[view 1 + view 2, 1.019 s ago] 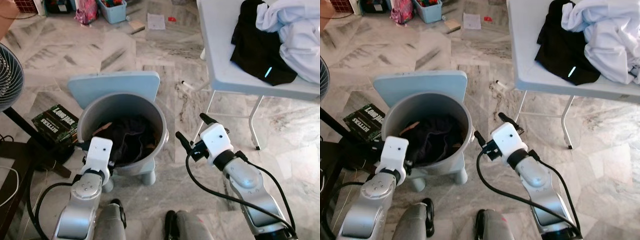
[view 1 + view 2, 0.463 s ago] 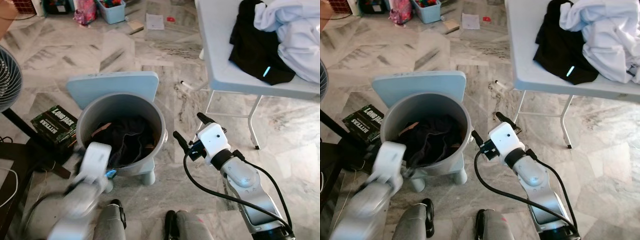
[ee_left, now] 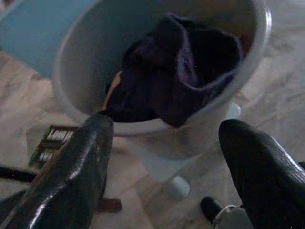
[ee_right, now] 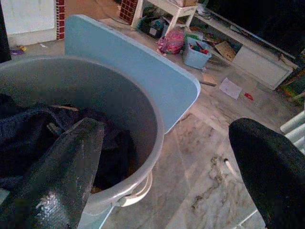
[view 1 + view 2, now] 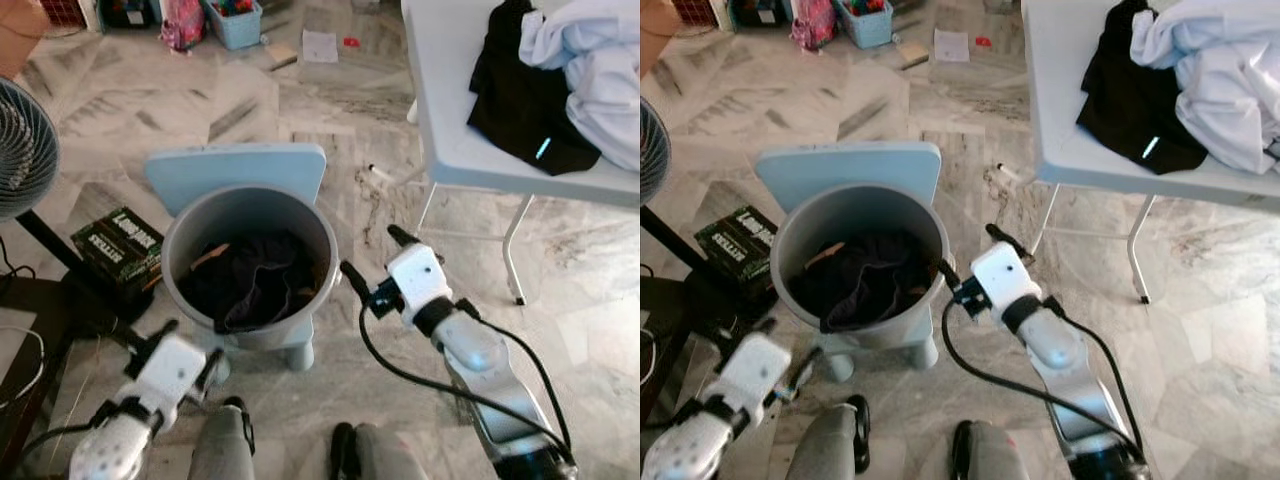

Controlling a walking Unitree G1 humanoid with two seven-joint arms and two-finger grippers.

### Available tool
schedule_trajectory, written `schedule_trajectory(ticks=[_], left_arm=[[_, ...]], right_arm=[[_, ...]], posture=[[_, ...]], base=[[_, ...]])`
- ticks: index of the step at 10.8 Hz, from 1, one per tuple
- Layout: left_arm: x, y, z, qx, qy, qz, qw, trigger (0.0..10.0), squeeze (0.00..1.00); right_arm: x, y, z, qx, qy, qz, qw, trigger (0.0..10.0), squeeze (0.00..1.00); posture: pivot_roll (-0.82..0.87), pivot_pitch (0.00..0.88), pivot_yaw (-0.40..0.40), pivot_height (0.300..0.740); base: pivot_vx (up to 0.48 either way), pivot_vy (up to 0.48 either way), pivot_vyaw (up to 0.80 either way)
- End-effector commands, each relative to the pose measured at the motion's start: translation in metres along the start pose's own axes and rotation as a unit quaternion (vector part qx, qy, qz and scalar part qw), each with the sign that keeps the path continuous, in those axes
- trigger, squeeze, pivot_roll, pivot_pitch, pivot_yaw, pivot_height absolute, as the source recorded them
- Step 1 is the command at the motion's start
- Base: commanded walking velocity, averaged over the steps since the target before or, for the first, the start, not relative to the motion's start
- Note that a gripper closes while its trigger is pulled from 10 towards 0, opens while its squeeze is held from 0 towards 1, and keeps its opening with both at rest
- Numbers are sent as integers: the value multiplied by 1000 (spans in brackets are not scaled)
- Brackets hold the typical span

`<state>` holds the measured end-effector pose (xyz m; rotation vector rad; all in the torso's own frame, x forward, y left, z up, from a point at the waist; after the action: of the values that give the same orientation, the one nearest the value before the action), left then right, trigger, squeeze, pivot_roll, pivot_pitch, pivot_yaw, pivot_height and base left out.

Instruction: Hang hanger

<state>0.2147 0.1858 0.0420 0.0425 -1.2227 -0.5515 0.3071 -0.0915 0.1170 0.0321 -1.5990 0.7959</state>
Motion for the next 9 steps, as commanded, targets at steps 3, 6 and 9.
schedule_trajectory(ticks=[3, 6, 9], left_arm=[[-21, 24, -5, -3, -2, -19, 1000, 10000, 0], [-22, 39, -26, 5, -18, -23, 1000, 10000, 0], [-10, 33, -50, -32, -51, -26, 998, 10000, 0]], right_arm=[[-1, -4, 0, -2, -1, 8, 1000, 10000, 0], [1, -4, 3, 5, -1, 9, 1000, 10000, 0], [-20, -10, 42, 33, 48, 4, 998, 10000, 0]], posture=[[26, 171, -81, 740], [-18, 175, -97, 740], [-69, 189, -104, 740]], base=[[0, 0, 0], [0, 0, 0], [0, 0, 0]])
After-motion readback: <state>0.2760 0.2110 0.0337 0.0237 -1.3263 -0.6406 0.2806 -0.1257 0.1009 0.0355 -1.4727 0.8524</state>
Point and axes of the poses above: a point about 5 cm out from each wrist's last joint towards the gripper, its own z axis pointing back from the gripper into the wrist, its own x axis along the axis of the wrist's last joint, y = z × x, the point moved 5 cm from there along -z, pointing out of the wrist towards the gripper, and after that the axes turned 8 degrees about z, right-handed, at the moved point
